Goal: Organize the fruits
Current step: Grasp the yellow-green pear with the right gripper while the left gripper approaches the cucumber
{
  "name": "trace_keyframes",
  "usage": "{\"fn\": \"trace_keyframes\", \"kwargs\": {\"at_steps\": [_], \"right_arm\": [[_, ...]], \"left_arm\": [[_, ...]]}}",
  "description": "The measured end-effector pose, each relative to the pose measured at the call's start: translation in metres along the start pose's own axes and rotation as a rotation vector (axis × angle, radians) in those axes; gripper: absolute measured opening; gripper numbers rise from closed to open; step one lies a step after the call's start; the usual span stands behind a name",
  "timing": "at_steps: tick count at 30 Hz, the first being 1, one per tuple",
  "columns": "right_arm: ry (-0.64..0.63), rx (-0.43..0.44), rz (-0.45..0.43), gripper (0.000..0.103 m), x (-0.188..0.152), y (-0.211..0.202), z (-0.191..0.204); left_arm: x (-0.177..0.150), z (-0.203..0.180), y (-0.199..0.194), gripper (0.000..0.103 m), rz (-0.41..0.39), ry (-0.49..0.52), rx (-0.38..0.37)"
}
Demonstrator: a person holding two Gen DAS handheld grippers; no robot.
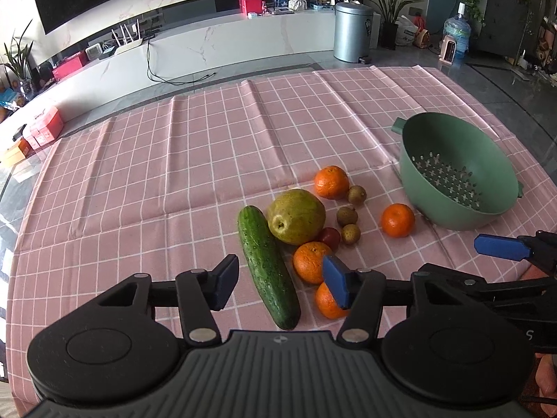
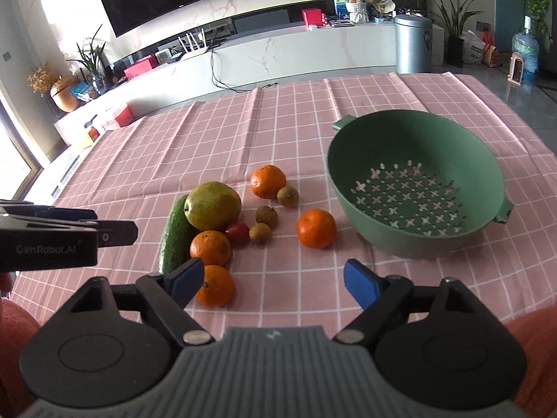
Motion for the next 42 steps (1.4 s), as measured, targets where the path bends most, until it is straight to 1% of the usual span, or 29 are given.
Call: {"fn": "trace_keyframes", "kwargs": {"at_steps": [2,3,5,6,9,13,15,16,19,22,25,26,29,32,33,35,38,39,42], "right_arm": [[-0.034,0.014,-0.003,0.073,0.007,0.008,0.006],[-0.053,0.019,-0.002,0.068,0.01,0.012,0.009],[-0.111,0.037,0.005,0.059,0.015,0.023,0.018],[-0.138,0.041,0.011,0.057,0.018,0.028,0.022],[-0.193,0.044,0.019,0.056,0.027,0.043,0.031],[-0.235,0.044,0.037,0.056,0.037,0.063,0.036],[-0.256,0.049,0.04,0.056,0.042,0.071,0.038],[-0.27,0.045,0.043,0.056,0.044,0.075,0.039],[-0.314,0.031,0.051,0.056,0.051,0.089,0.042],[-0.347,0.042,0.06,0.056,0.053,0.097,0.046],[-0.37,0.049,0.059,0.056,0.057,0.102,0.05],[-0.378,0.052,0.059,0.056,0.057,0.101,0.051],[-0.419,0.04,0.052,0.056,0.059,0.103,0.056],[-0.464,0.01,0.041,0.056,0.061,0.107,0.064],[-0.473,0.006,0.04,0.056,0.062,0.11,0.067],[-0.48,0.017,0.048,0.061,0.064,0.114,0.072],[-0.51,0.018,0.057,0.062,0.064,0.121,0.082],[-0.523,0.011,0.056,0.063,0.064,0.123,0.086],[-0.536,0.011,0.06,0.066,0.065,0.13,0.091]], "left_arm": [[0.006,0.006,0.01,0.057,0.035,-0.01,-0.014],[0.009,0.01,0.016,0.054,0.058,-0.023,-0.031],[0.014,0.017,0.029,0.054,0.092,-0.047,-0.051],[0.015,0.019,0.036,0.054,0.112,-0.052,-0.052],[0.019,0.024,0.059,0.053,0.166,-0.048,-0.046],[0.02,0.031,0.086,0.053,0.219,-0.059,-0.044],[0.02,0.034,0.096,0.055,0.229,-0.069,-0.052],[0.021,0.035,0.098,0.056,0.225,-0.077,-0.069],[0.025,0.038,0.104,0.056,0.217,-0.089,-0.103],[0.028,0.038,0.109,0.056,0.216,-0.093,-0.13],[0.028,0.038,0.114,0.051,0.213,-0.126,-0.18],[0.028,0.037,0.114,0.046,0.206,-0.13,-0.193],[0.027,0.039,0.11,0.044,0.191,-0.126,-0.199],[0.027,0.049,0.106,0.038,0.194,-0.162,-0.21],[0.026,0.054,0.104,0.038,0.194,-0.178,-0.209],[0.024,0.061,0.103,0.039,0.196,-0.208,-0.219],[0.021,0.07,0.102,0.043,0.202,-0.257,-0.233],[0.02,0.073,0.103,0.046,0.205,-0.275,-0.243],[0.018,0.079,0.106,0.049,0.212,-0.315,-0.283]]}}
Point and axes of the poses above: each gripper's, at about its wrist camera, not at the fingertips, and y roughly the way its jaws point, z to its left, x to its top, the point moved 8 cm from there along y, roughly the way its jaws point, and after that the axes turned 14 degrees about z, right-handed, at the moved point
